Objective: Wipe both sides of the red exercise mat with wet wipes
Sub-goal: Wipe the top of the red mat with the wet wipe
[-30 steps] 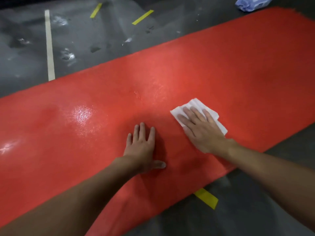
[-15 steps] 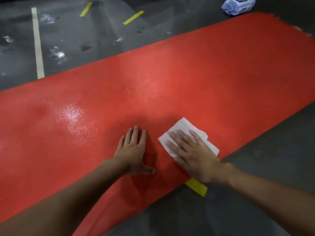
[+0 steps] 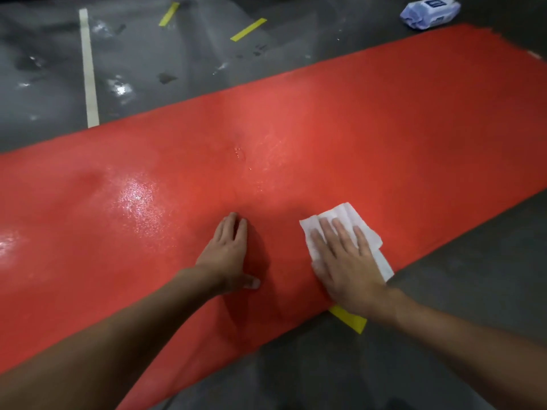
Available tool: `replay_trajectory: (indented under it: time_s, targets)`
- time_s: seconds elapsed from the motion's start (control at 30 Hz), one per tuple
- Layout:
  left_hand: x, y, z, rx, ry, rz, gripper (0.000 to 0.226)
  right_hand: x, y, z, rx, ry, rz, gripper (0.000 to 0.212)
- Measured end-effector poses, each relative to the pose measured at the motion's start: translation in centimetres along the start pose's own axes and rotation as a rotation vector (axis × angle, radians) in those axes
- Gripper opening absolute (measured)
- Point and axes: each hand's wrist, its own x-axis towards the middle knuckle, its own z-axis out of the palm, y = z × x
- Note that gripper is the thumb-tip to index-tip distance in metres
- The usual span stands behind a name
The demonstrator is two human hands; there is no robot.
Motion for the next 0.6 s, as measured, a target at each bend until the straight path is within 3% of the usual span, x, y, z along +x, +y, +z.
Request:
replay_trajectory:
  time_s: [0.13,0.17,0.27,0.3,0.47,0.5,0.6]
  targets:
    - [-0.2,0.8,-0.2,0.016,-0.042,-0.154,0.134,-0.2,-0.5,0.2,-0.055,-0.076,-0.409,0.059]
    - [-0.2,0.7,-0.4,0.015,-0.05,-0.15,0.133,0.5,0.7,0.0,-0.058,-0.088,-0.412,0.06]
    - [-0.2,-0.2,-0.5,0.043,-0.046,-0.125,0.13,2.2,1.8,-0.7,0.011,-0.008,0.01,0.068]
    - [-0.2,-0.5,-0.5,0.061,-0.043,-0.119,0.129,2.1,0.9,-0.7,-0.007,0.016,0.051,0.069]
    - [-0.2,-1.1,-0.6,0.134,0.014,-0.077,0.125,0.3,-0.9,0.1,-0.052,0.0,-0.527,0.053]
    - [-0.3,-1.2,-0.6,0.125,0.028,-0.078,0.125,1.1,-0.2,-0.2,-0.052,0.015,-0.518,0.053]
    - [-0.5,-1.4,-0.4,0.057,0.004,-0.171,0.126,2.3,-0.9,-0.9,-0.024,0.075,-0.199,0.056]
